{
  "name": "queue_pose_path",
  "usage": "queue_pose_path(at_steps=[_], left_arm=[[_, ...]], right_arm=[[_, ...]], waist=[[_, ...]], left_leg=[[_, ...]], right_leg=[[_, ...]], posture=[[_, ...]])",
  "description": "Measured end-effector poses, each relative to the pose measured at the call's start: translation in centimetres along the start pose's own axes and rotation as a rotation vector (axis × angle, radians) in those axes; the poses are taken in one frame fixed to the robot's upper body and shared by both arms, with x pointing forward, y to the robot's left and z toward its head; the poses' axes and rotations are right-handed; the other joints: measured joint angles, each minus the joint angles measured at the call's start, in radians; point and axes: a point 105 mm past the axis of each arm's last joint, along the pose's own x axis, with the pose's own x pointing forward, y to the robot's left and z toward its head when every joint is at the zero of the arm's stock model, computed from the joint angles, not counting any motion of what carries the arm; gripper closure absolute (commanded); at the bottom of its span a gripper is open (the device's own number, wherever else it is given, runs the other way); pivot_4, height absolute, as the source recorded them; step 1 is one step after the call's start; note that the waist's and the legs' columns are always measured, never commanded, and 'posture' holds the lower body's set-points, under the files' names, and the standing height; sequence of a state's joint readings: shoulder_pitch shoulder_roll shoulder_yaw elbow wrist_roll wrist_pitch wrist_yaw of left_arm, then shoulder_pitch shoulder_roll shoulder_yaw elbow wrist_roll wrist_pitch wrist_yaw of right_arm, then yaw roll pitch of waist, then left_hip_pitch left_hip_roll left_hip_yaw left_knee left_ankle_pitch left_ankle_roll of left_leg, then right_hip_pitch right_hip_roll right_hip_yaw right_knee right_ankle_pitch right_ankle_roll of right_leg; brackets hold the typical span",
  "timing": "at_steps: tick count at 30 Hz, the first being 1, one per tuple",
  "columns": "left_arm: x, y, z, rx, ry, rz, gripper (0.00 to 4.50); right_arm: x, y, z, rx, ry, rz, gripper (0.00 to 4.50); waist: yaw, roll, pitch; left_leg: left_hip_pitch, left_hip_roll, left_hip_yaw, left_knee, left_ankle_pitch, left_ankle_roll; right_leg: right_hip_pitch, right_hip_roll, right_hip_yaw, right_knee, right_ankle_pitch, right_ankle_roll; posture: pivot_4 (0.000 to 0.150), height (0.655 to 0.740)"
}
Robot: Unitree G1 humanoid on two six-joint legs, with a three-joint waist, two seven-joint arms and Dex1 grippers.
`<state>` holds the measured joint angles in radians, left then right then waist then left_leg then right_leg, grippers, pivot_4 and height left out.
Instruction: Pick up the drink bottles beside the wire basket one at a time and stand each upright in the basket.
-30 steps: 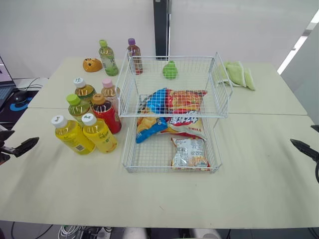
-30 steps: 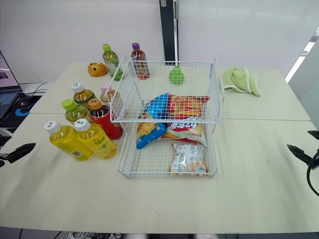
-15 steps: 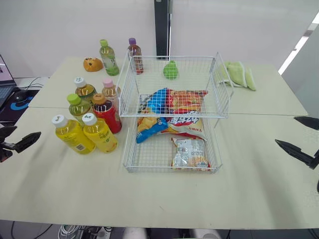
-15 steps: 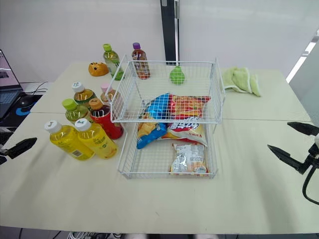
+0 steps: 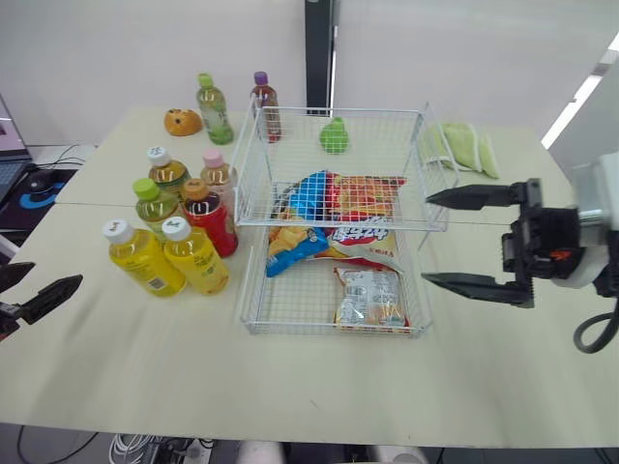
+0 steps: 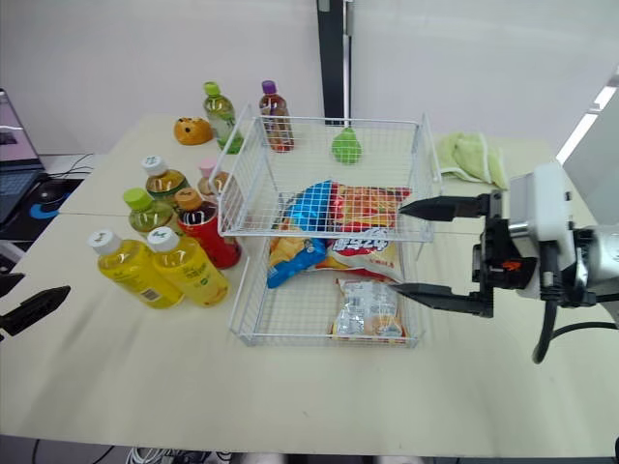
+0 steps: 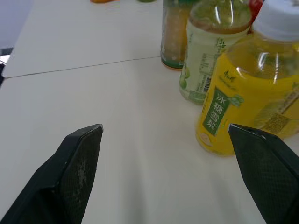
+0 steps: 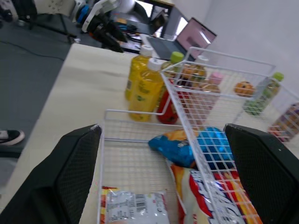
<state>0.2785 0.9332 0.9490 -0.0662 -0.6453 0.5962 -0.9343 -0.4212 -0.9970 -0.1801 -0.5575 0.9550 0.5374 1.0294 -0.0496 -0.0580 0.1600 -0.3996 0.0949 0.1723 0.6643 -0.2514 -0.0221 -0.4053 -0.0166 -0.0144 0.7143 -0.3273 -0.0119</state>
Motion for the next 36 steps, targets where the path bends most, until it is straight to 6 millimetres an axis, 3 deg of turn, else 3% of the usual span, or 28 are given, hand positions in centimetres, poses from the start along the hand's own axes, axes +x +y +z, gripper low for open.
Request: queue_pose_path(at_steps=[4,9,18,25,36], left_arm=[[-1.8,-2.9,1.9,-0.075,-0.064,-0.031,0.04],[-0.5,-6.3,3.9,-0.036,-0.170,-0.074,0.04],[3.9,-7.0,4.7,-0.045,-0.264,-0.014,0.04],[5.7,-5.9,4.4,-0.036,-0.250,0.059,0.04],[8.3,-6.3,3.8,-0.007,-0.220,0.032,0.04]], right_arm=[[0.9,0.3,-1.1,0.041,-0.022,0.079,0.00],[0.8,-0.1,-2.1,0.063,-0.035,0.111,0.00],[1.2,-0.1,-1.9,0.034,-0.039,0.136,0.00],[1.4,0.0,-1.9,0.033,-0.027,0.129,0.00],[1.6,0.1,-1.9,0.032,-0.027,0.131,0.00]], waist=[[0.016,0.000,0.000],[0.023,0.000,0.000],[0.019,0.001,-0.001],[0.019,0.001,-0.001],[0.020,0.001,0.000]], left_leg=[[0.000,-0.001,-0.002,0.000,0.000,0.000],[0.001,-0.002,-0.005,0.001,0.002,0.001],[0.001,-0.002,-0.005,0.000,0.002,0.001],[0.001,-0.002,-0.004,0.000,0.002,0.001],[0.001,-0.002,-0.004,0.000,0.002,0.001]], right_leg=[[0.001,0.000,-0.001,0.000,0.000,0.000],[0.003,0.000,-0.002,0.001,0.000,0.000],[0.004,0.000,-0.002,0.001,0.000,0.000],[0.003,0.000,-0.002,0.001,0.000,0.000],[0.003,0.000,-0.002,0.001,0.000,0.000]], posture=[[0.150,0.7155],[0.150,0.7155],[0.150,0.7155],[0.150,0.7155],[0.150,0.7155]])
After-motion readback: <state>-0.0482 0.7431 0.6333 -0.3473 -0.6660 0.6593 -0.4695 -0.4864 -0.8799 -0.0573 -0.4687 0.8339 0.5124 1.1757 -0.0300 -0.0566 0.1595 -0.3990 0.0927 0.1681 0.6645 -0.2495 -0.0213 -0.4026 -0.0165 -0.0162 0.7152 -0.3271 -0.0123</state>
